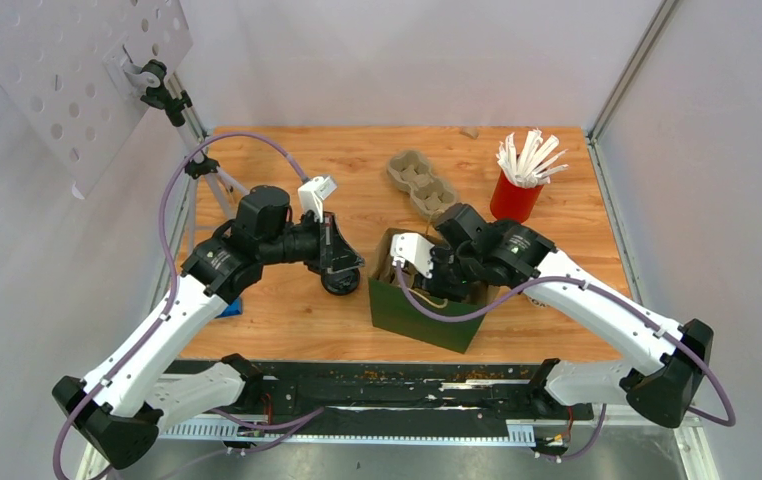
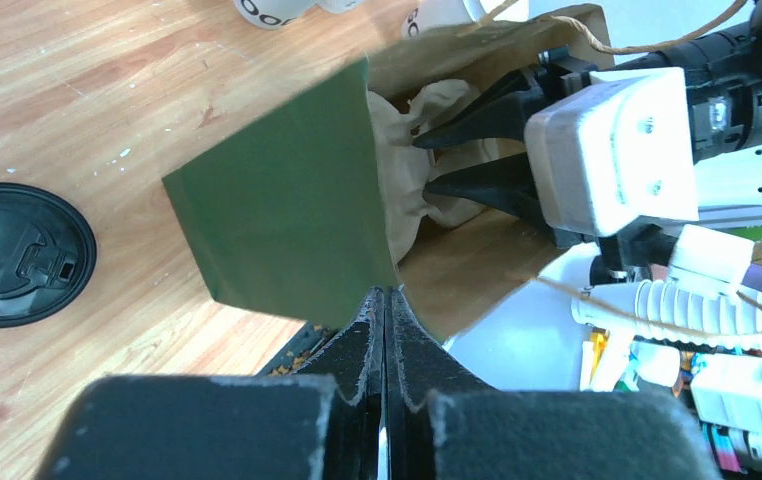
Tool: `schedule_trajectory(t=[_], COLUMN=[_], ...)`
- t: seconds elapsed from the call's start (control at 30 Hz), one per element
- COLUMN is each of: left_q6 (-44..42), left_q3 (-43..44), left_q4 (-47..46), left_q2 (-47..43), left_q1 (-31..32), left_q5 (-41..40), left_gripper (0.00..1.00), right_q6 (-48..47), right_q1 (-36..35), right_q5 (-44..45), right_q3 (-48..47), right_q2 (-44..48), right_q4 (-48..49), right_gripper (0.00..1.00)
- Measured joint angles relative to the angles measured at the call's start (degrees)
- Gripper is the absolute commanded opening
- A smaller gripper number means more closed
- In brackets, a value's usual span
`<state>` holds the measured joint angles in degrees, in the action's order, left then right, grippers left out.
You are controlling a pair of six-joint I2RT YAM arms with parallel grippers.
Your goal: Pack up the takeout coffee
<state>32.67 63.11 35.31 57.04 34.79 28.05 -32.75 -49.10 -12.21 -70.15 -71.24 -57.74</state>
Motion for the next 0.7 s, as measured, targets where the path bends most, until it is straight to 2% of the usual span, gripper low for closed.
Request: schedule_trajectory(t=[0.1,0.27,0.37,0.47,0.5,0.7], left_q6=[0.07,0.20,0.24,0.26,0.13,-1.49], left_q3=[-0.02,-0.59,-0.70,-0.72,-0.72,0.85], left_q4=[-0.09,-0.39,-0.37,-0.35,-0.31,2.67], left_q2=[-0.37,-0.70,-0.92,-1.36,-1.53,-1.27], left_q1=[0.00,0.00,0.00,0.00,0.00,0.00], left_q5=[0.17,0.17,0.13,-0.11,-0.26,-2.51], left_gripper=[0.00,0.04,0.13,0.33,0.36,0.48], right_q6=[0.44,1.68,2.58,3.04,3.15,4.37], right_q1=[-0.22,-1.09,-1.46,-1.49,-1.49,-1.49], right_q5=[0.57,2.34,3.76,4.26,4.26,4.20], right_q3=[0.00,0.00,-0.48,-2.03,-2.69,-4.55], right_q2=[-0.68,-2.71,-2.69,-1.99,-1.20,5.46], right_q4=[-0.74,-1.27,-1.64,-1.51,-1.40,0.33], right_gripper=[0.30,0.43,0.52,0.54,0.54,0.57])
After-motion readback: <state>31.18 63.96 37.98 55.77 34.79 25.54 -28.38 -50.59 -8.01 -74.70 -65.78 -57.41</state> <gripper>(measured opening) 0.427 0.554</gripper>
